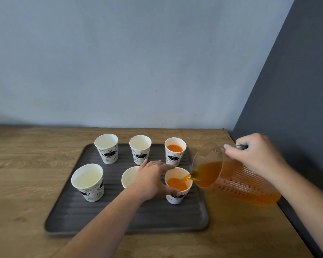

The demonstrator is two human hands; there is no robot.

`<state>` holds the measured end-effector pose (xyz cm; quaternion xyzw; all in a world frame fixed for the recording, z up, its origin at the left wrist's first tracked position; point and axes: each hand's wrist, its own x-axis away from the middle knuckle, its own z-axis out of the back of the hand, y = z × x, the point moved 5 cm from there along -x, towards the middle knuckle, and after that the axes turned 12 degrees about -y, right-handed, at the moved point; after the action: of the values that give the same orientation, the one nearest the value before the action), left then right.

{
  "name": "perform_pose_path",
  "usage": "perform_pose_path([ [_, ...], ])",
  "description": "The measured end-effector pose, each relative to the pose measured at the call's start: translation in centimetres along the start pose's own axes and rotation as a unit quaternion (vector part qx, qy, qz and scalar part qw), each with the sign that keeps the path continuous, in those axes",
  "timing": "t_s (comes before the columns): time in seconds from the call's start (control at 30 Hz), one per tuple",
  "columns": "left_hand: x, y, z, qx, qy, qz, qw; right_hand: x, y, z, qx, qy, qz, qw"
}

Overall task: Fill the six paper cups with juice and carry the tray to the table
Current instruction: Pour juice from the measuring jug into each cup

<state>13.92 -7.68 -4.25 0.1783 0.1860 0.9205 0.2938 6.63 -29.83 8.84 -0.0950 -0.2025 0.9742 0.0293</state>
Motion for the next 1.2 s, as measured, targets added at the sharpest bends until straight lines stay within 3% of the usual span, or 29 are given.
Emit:
perform_pose_path([
  [0.67,0.3,0.1,0.1,0.016,0.005,-0.006,1.000,0.1,0.2,-0.4,-0.012,0.006,-0.005,1.000],
  [1.2,1.2,0.2,1.1,0.001,0.029,-0.020,0.999,1.1,3.7,-0.6,-0.185,0.071,-0.106,0.975],
])
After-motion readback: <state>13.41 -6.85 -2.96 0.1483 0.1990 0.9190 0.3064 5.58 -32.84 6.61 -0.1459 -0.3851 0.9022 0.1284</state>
